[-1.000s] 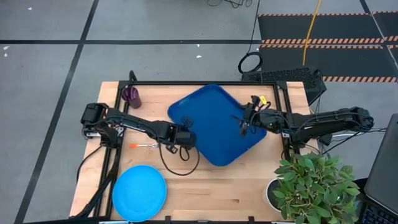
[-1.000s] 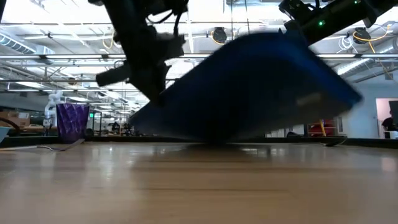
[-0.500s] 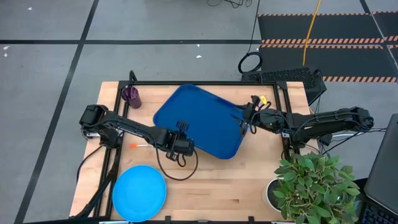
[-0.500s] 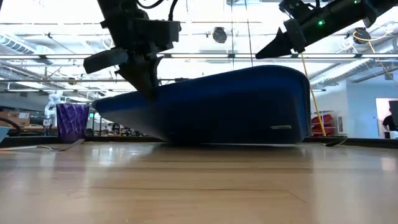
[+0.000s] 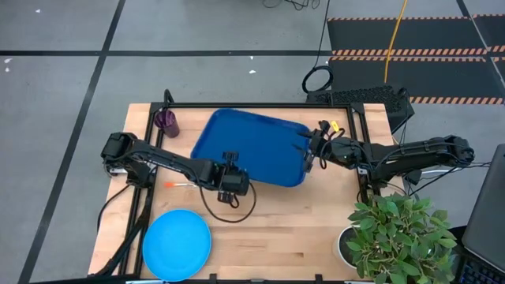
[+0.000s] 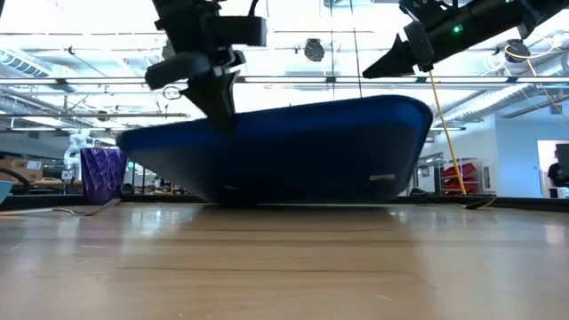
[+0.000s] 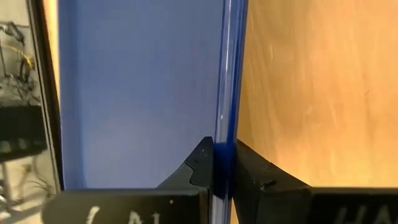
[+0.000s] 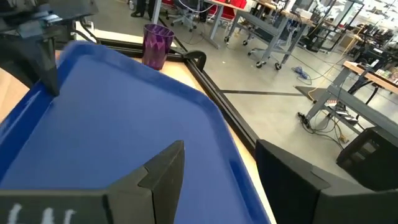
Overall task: Pick and place plate/cup/fork/spoon on tray
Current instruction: Prepare the blue serving tray to the center of the table
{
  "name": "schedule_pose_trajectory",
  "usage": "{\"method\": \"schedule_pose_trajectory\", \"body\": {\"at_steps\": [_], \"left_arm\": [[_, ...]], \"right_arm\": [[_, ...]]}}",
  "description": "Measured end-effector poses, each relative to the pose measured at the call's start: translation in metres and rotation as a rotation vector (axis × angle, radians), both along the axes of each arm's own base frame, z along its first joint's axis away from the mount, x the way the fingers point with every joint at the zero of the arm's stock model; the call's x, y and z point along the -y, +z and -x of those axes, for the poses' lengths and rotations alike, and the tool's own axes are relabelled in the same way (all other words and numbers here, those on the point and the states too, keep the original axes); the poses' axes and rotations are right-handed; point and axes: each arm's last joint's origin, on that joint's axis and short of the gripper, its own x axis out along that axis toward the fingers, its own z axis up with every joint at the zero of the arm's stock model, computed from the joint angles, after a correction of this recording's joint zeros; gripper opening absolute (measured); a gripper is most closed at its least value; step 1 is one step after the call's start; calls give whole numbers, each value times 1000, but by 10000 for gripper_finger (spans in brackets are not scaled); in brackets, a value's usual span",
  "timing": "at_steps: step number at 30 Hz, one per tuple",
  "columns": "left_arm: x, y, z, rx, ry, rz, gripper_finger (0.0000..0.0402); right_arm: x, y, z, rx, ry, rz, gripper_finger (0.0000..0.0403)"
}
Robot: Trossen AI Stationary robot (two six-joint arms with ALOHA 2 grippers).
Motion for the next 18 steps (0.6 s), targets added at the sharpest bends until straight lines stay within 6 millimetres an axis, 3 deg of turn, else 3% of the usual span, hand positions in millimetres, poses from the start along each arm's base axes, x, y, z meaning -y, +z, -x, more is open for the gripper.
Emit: {"method": "schedule_pose_trajectory", "body": {"at_steps": [5,18], "left_arm": [[4,4,-3,47,44,95,29],[12,-1,-19,146,-5,116,29]], "right_arm": [[0,0,0,1,-1,-2,192],[-1,-2,0,-1,-2,-29,192]]}}
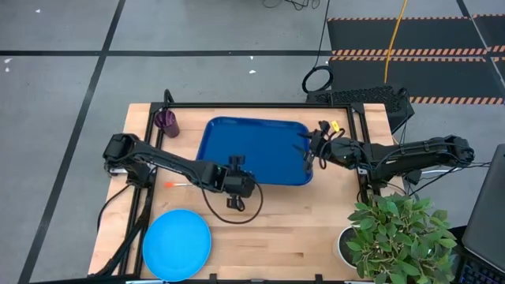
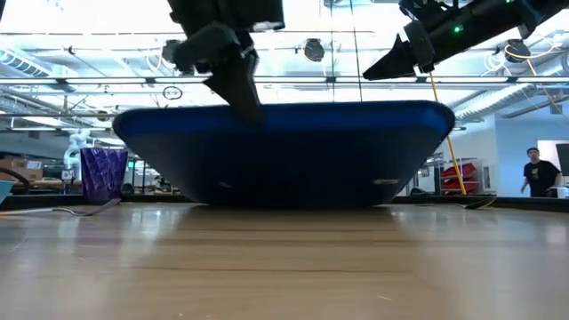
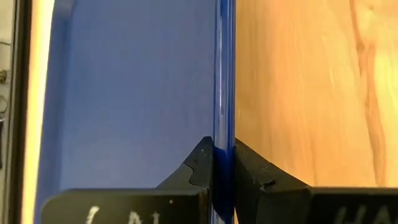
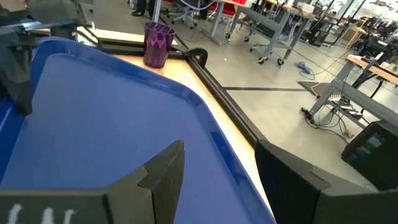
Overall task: Pick and place plate/cup/fork/spoon on tray
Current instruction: Prepare the blue serving tray to the center of the table
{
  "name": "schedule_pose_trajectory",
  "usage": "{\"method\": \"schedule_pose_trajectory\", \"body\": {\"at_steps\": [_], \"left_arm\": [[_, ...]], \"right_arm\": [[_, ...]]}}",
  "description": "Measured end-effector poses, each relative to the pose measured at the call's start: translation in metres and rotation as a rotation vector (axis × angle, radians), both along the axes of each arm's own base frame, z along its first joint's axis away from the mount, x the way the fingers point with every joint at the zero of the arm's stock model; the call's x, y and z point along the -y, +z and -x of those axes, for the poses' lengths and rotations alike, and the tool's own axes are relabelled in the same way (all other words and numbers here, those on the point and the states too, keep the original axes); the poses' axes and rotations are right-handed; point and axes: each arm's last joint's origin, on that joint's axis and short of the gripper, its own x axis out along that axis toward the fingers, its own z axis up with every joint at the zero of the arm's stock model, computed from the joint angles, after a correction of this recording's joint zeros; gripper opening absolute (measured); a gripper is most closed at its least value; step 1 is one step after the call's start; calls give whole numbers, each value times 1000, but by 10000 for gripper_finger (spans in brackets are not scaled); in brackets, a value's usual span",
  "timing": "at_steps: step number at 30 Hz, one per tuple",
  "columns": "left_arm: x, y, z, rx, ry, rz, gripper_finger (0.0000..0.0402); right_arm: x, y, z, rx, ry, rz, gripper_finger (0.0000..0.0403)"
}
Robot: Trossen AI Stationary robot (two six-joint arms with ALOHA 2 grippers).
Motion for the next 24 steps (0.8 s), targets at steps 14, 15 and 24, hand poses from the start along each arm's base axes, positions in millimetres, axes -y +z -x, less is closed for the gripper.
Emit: {"method": "schedule_pose_trajectory", "body": {"at_steps": [14,15,24], "left_arm": [[9,-40,-15,-26,115,31,29],[10,-39,-16,-9,118,40,29],[30,-40,-16,31,87,66,29]], "right_arm": [[0,-4,1,-58,9,24,192],[0,-4,1,-59,9,26,192],[0,-4,2,-50,0,2,192]]}}
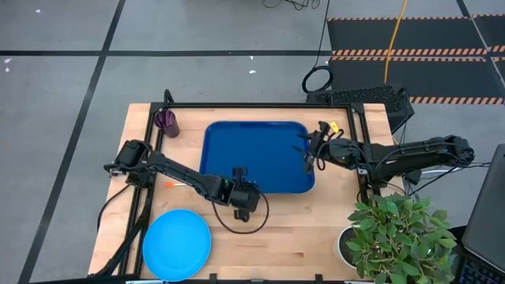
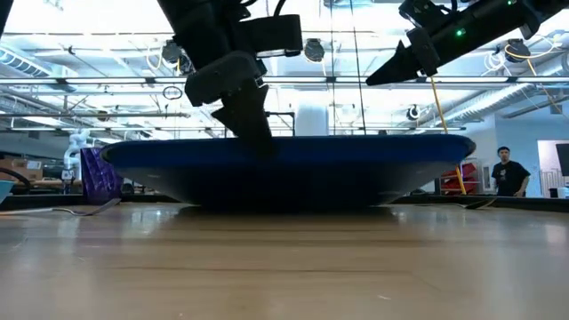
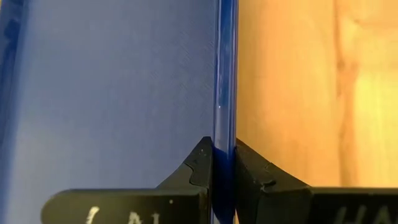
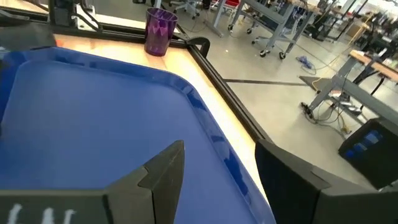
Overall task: Pick and place plate/cup/fork/spoon on tray
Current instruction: Prepare the blue serving tray to the center of the table
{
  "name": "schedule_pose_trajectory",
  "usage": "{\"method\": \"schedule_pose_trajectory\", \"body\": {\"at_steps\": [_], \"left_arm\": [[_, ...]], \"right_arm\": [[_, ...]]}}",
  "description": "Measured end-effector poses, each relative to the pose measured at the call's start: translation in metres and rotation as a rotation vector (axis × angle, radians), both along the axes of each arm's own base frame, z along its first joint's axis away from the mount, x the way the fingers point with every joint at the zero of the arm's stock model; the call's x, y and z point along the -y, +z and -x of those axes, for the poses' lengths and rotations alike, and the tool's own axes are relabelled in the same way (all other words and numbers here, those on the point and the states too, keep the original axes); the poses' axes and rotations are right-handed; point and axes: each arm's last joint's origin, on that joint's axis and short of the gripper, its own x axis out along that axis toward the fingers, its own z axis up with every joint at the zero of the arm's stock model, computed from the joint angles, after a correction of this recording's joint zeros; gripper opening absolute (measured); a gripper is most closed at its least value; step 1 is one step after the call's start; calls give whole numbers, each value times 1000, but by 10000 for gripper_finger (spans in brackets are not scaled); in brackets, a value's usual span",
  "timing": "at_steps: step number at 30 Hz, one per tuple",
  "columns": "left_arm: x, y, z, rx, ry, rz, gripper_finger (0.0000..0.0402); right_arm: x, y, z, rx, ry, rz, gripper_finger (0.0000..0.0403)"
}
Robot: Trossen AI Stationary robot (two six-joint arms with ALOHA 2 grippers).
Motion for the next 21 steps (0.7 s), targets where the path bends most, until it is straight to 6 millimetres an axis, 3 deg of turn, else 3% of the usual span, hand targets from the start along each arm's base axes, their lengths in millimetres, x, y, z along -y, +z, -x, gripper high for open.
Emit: {"method": "schedule_pose_trajectory", "body": {"at_steps": [21], "left_arm": [[41,-23,-3,67,2,68,30]], "right_arm": [[-15,-3,2,3,42,-86,192]]}}
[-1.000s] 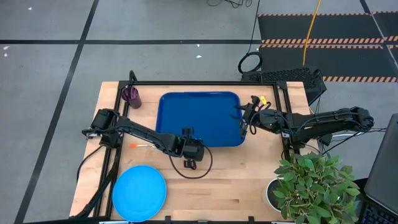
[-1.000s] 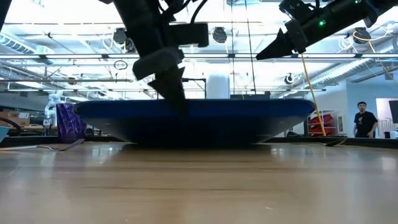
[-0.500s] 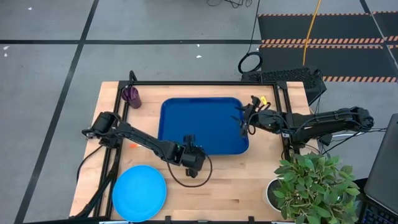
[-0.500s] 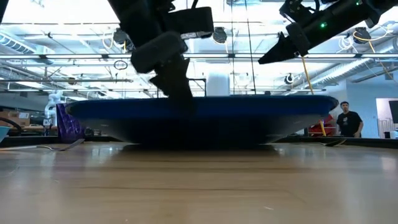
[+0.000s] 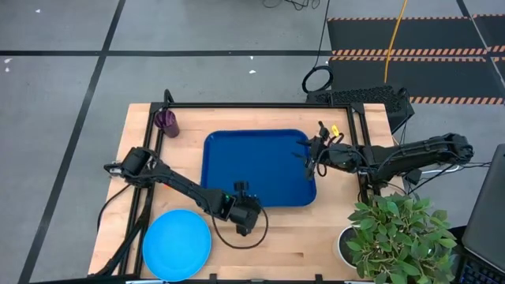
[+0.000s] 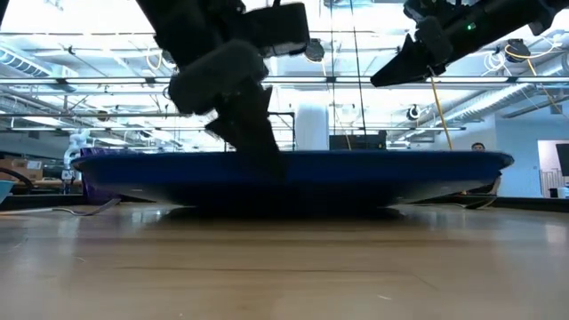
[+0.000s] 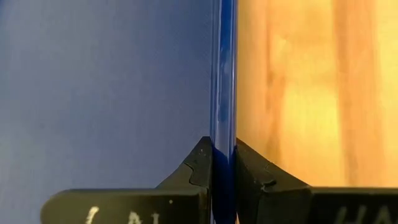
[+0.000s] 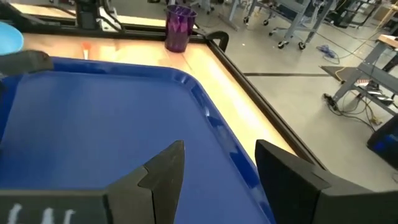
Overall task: Pick and place plate/cup/fork/spoon on tray
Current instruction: Prepare the blue serving tray to the center of the table, then put the violet glass on the top right of the blue serving tray
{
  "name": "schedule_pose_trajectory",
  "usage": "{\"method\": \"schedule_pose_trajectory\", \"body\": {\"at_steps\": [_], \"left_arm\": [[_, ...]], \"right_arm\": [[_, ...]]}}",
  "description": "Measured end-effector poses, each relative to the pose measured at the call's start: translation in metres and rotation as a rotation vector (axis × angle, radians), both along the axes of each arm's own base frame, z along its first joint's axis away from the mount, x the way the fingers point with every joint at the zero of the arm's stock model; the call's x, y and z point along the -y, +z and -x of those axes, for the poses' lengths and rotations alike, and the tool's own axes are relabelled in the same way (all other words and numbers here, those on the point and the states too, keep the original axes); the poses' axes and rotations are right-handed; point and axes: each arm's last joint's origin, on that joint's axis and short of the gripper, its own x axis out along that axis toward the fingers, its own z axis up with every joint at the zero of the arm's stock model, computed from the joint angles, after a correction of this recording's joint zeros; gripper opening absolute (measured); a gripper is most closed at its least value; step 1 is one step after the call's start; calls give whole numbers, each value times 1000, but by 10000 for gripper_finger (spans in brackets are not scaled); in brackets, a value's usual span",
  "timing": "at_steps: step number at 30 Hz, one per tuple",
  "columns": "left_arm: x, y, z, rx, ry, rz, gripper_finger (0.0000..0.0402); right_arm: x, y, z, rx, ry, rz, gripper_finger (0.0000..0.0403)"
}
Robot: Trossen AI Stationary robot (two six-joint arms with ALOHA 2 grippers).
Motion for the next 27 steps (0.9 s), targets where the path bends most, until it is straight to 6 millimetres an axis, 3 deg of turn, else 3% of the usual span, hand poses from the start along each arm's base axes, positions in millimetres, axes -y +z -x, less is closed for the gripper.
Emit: {"method": "schedule_pose_trajectory", "body": {"at_steps": [13,20,27], "left_arm": [[8,-9,-3,6,-44,1,31],[9,-9,-3,0,-57,45,92],[10,-7,-7,36,-76,73,105]], "right_arm": [[-1,5,4,28,5,-3,192],[-1,5,4,30,4,-4,192],[-1,5,4,30,4,-4,192]]}}
